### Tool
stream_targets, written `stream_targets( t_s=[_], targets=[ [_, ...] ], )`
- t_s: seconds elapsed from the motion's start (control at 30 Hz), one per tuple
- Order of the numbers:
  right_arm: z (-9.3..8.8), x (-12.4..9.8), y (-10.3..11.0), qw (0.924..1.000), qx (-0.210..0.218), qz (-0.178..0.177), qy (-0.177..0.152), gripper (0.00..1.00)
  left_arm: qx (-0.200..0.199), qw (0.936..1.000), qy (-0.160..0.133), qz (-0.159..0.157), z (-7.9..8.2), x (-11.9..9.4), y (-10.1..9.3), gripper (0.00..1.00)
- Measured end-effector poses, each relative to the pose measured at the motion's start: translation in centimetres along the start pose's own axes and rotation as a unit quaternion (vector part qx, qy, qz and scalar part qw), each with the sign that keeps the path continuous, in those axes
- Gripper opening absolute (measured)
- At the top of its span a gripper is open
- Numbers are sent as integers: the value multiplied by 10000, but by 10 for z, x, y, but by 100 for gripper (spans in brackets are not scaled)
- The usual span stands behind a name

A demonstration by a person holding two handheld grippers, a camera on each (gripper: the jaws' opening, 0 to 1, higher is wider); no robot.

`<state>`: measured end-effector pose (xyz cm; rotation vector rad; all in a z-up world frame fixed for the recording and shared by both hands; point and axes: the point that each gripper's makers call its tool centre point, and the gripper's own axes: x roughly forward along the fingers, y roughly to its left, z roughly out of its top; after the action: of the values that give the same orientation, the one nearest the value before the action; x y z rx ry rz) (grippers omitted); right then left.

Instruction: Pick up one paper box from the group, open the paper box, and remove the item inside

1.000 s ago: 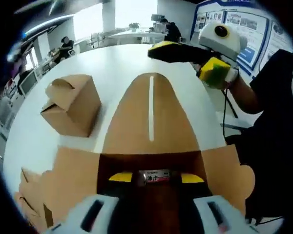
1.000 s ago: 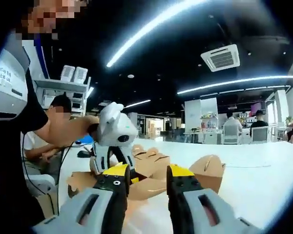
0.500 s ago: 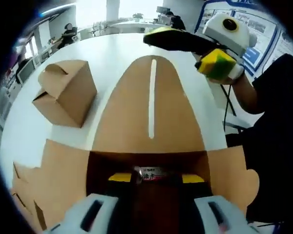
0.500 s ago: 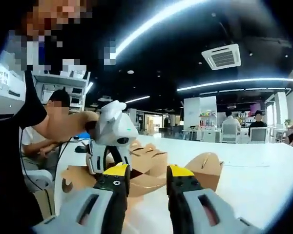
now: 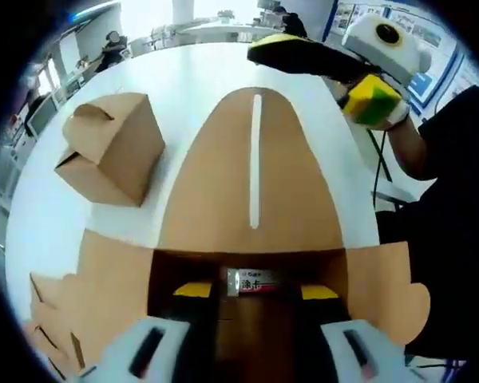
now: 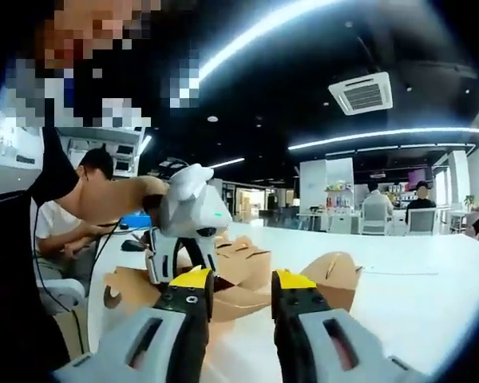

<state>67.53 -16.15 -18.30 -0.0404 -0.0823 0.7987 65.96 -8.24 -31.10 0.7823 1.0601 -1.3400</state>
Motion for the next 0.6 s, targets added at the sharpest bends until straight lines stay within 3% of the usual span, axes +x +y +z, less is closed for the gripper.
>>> stream_targets(
  t_s=[0.1, 0.43, 0.5, 0.6],
  targets=[
    [2, -1, -1, 10000, -82, -21, -1, 30, -83, 9998, 159, -60, -4, 4, -6, 36],
    [5, 3, 3, 9999, -96, 82, -41, 30, -133, 9997, 220, -4, -4, 3, -3, 36],
    [6, 3, 4, 9999, -91, 93, -60, 30, 225, 9996, 6, 172, 2, 0, 0, 37],
    [8, 1, 3, 9999, -81, 69, -89, 30, -6, 9978, -658, 42, 19, -13, -5, 37]
  ],
)
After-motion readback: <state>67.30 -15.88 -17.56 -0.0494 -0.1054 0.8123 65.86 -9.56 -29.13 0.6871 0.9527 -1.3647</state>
